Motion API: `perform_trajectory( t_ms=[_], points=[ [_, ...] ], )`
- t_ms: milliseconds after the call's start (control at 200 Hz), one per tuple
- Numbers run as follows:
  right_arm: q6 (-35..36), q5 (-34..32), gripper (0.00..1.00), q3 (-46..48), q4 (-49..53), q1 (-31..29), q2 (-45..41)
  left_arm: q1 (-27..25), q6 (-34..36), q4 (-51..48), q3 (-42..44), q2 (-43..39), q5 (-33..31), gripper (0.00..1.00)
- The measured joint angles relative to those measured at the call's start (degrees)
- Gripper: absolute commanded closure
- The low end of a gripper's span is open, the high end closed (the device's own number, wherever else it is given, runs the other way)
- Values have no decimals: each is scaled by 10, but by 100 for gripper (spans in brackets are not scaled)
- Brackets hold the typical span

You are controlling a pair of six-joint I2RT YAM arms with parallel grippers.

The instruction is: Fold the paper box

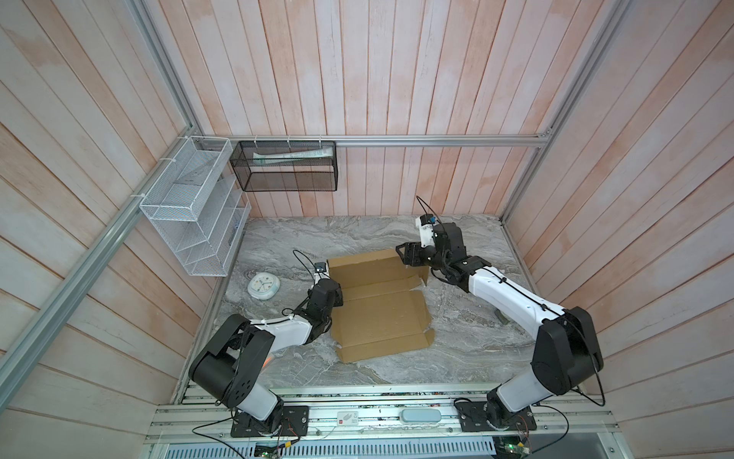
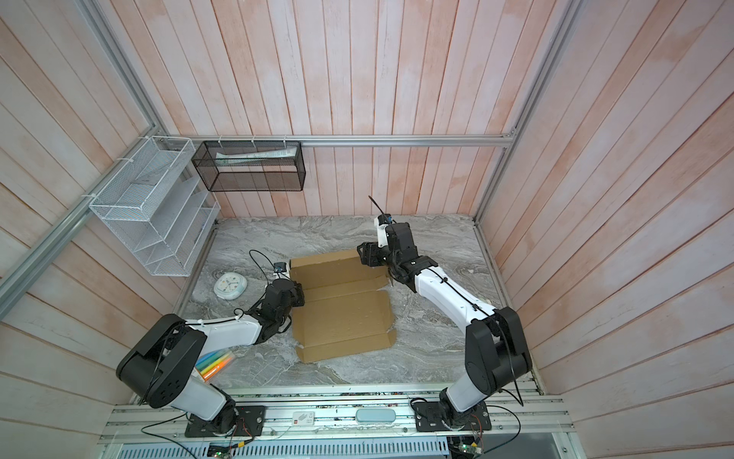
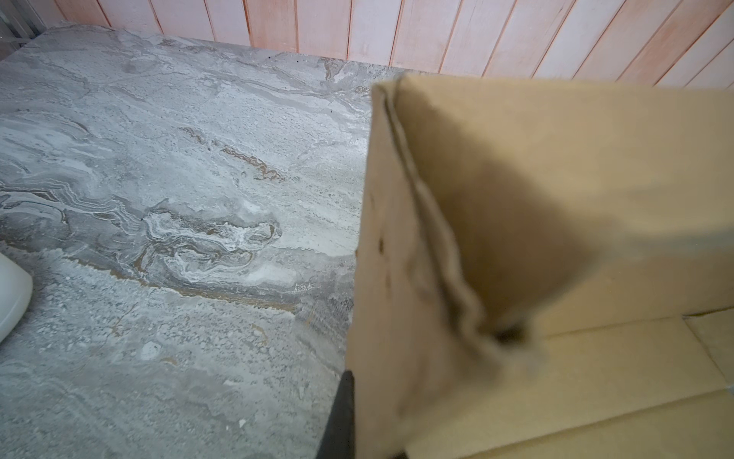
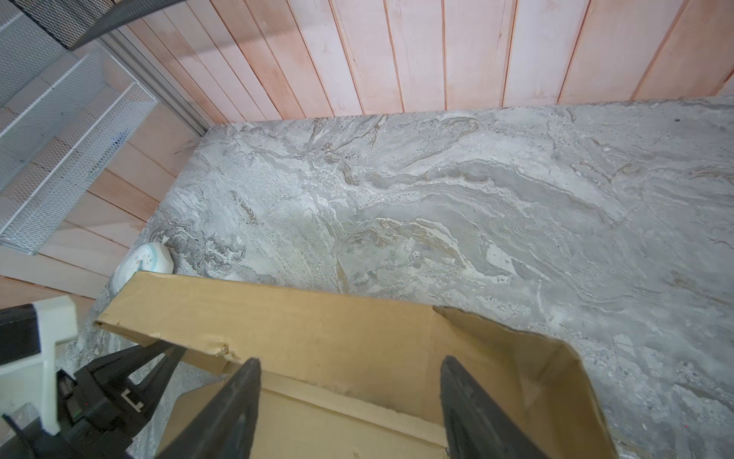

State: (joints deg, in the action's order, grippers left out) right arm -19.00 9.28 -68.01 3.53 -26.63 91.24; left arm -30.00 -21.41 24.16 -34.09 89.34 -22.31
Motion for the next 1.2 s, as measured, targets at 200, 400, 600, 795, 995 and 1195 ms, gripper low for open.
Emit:
perform_trajectory(
  t_ms=[200,400,600,795,995,1195],
  points=[
    [2,7,30,8,-5,1,28,0,2,0,0,0,1,100],
    [-11,38,31,19,-27,1,28,0,2,0,0,0,5,100],
    [-27,52,31,32,-53,2,28,1,2,0,0,0,6,100],
    [-35,47,29,59,-63,2,15,1,6,0,0,0,8,100],
    [-32,40,25,97,-63,4,-33,1,7,-26,-13,-2,11,100],
    [-24,39,25,133,-65,5,-56,9,4,-78,-43,-2,24,100]
  ],
)
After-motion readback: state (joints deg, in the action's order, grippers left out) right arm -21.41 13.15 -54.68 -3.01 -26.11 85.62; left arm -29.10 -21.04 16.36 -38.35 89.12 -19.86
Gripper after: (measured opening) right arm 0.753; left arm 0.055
